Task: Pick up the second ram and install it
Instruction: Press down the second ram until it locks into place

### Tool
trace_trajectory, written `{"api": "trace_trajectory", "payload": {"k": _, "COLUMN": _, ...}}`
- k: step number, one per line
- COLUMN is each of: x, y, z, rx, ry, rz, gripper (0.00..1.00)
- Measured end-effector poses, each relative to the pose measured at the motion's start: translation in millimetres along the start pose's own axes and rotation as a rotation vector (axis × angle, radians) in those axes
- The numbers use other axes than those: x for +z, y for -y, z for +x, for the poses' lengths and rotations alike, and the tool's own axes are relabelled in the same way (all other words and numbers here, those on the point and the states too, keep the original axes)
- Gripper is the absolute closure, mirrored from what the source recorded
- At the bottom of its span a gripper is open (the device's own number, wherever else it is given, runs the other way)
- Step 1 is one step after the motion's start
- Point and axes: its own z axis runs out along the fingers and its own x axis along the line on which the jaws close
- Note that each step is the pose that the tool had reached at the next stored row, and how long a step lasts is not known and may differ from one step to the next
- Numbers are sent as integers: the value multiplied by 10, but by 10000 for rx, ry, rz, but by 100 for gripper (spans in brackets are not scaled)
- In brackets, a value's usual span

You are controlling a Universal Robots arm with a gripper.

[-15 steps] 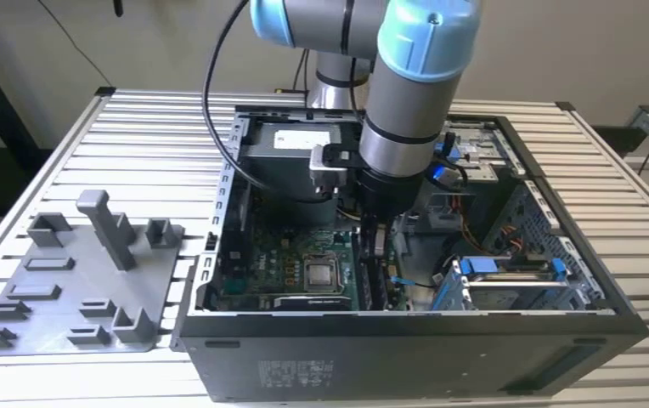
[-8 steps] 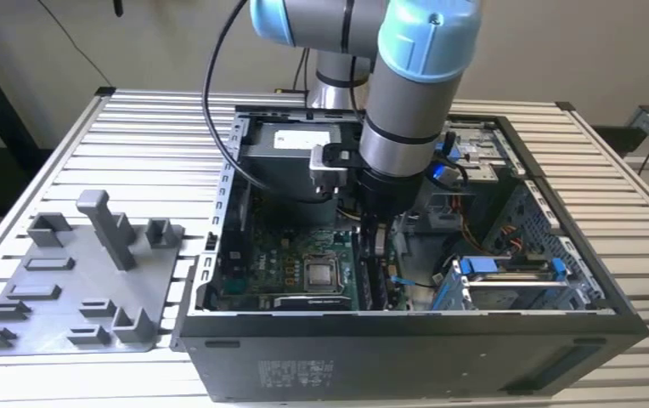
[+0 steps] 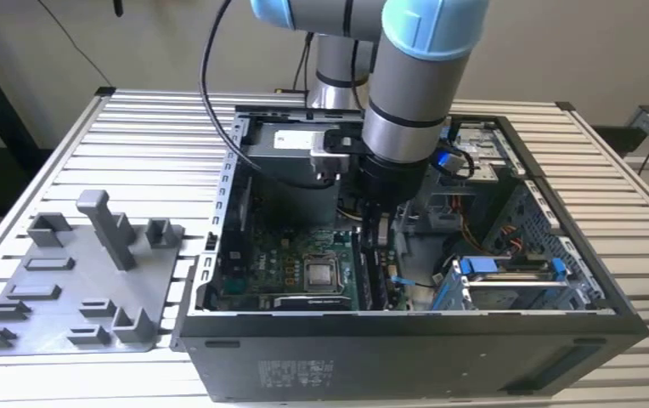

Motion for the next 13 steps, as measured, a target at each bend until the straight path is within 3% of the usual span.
{"api": "trace_trajectory", "payload": {"k": 3, "x": -125, "y": -3, "z": 1, "rx": -1, "ry": 0, "rz": 0, "gripper": 89}}
{"api": "trace_trajectory", "payload": {"k": 5, "x": -159, "y": -3, "z": 1, "rx": -1, "ry": 1, "rz": 0, "gripper": 89}}
{"api": "trace_trajectory", "payload": {"k": 13, "x": -164, "y": -3, "z": 1, "rx": -1, "ry": 1, "rz": 1, "gripper": 89}}
